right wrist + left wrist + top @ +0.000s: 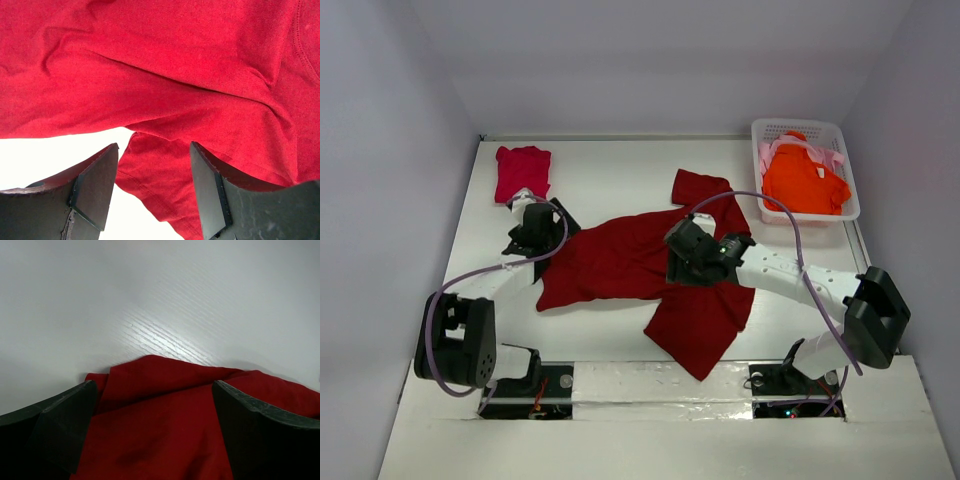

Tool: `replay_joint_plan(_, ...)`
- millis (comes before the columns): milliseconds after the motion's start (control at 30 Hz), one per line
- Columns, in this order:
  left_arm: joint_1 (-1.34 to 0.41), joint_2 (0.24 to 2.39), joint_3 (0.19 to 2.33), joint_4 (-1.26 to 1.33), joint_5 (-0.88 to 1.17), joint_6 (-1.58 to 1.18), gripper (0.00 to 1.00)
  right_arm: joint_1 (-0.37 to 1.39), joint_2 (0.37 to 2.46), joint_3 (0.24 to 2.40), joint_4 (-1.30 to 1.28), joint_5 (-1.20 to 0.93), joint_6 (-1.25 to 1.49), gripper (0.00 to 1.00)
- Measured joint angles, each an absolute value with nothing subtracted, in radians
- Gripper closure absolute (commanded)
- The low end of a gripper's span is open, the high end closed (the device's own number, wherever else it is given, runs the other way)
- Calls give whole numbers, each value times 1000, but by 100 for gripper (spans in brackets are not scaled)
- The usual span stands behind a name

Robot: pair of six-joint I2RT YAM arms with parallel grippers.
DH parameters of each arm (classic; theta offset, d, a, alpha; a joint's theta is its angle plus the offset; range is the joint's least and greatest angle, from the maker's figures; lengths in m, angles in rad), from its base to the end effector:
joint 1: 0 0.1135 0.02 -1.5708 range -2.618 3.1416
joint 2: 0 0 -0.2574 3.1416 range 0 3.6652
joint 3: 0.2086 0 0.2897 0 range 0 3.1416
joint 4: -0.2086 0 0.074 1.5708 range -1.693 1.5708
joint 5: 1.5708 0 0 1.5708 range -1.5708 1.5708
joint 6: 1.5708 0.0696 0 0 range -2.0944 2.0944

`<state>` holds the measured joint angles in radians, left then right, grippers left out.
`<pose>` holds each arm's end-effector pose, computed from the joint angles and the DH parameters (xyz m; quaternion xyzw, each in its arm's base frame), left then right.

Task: Fold and stack the t-shirts
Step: Flatten the tshirt out

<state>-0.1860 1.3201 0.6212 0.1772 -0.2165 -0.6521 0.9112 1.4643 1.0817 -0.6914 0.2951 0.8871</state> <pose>0.3318 -0.0472 0.1557 -0.2514 0.8247 -0.1172 0.4929 0.2274 0.2602 0.1957 0.0246 0.9591 0.1017 0.2629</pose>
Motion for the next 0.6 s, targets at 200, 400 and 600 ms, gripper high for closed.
replay_joint_plan(200, -175, 1359, 621, 191, -210, -653, 1, 914, 1457, 1079, -696, 295, 894, 35)
replay_joint_plan(400, -172, 1361, 621, 197, -209, -653, 1, 918, 1457, 1079, -696, 295, 894, 35)
replay_joint_plan(600, -166, 1385, 621, 205, -210, -653, 1, 918, 1457, 1079, -699, 295, 894, 35)
